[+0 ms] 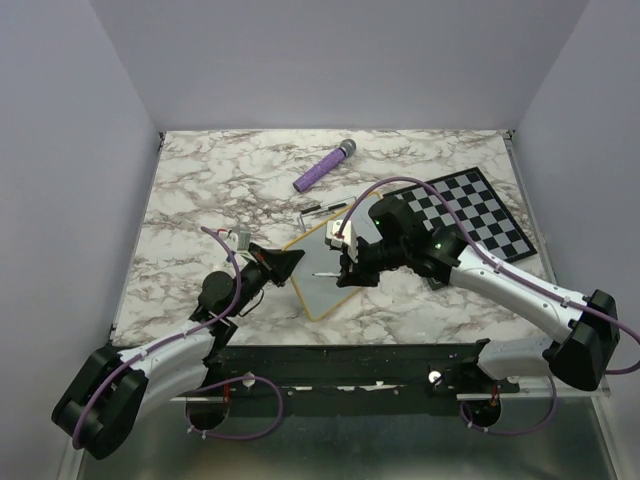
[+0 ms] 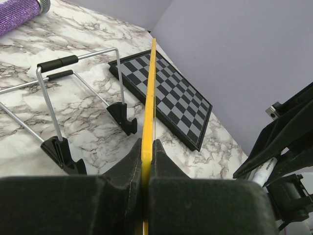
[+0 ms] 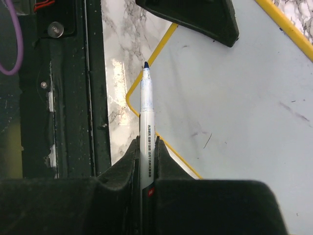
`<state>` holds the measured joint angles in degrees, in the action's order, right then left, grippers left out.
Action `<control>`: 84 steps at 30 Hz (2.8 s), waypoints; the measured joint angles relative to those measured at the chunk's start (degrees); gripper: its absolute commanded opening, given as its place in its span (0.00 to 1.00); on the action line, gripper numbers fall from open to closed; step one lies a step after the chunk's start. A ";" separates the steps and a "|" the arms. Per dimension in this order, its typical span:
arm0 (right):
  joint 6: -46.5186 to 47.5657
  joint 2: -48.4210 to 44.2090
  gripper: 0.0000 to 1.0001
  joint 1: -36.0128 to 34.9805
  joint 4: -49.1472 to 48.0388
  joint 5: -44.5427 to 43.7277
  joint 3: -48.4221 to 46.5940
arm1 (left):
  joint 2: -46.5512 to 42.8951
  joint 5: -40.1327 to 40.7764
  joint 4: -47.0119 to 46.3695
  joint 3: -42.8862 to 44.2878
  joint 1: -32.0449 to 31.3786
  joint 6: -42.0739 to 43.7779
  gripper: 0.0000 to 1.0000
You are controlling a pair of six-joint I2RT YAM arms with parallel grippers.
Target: Write a sentence on the whiteboard
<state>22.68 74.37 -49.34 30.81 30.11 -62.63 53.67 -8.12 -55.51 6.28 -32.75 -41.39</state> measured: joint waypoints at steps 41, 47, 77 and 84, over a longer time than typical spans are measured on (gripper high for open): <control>1.81 1.40 0.01 0.00 2.08 0.74 -1.92 | -0.74 0.68 1.60 0.00 0.00 -0.22 0.00; 2.01 1.42 0.01 0.00 2.34 0.92 -1.92 | -0.74 0.68 1.60 0.00 0.00 -0.22 0.00; 2.93 2.34 0.01 0.00 2.89 0.96 -2.99 | -0.81 0.68 1.66 0.00 0.00 -0.17 0.00; 3.58 2.67 0.00 0.00 3.89 0.98 -4.11 | -0.81 0.68 1.68 0.00 0.00 -0.17 0.00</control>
<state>26.26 77.03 -49.34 34.70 31.09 -66.74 52.86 -7.44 -53.82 6.28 -32.75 -41.56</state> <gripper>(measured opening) 0.137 0.070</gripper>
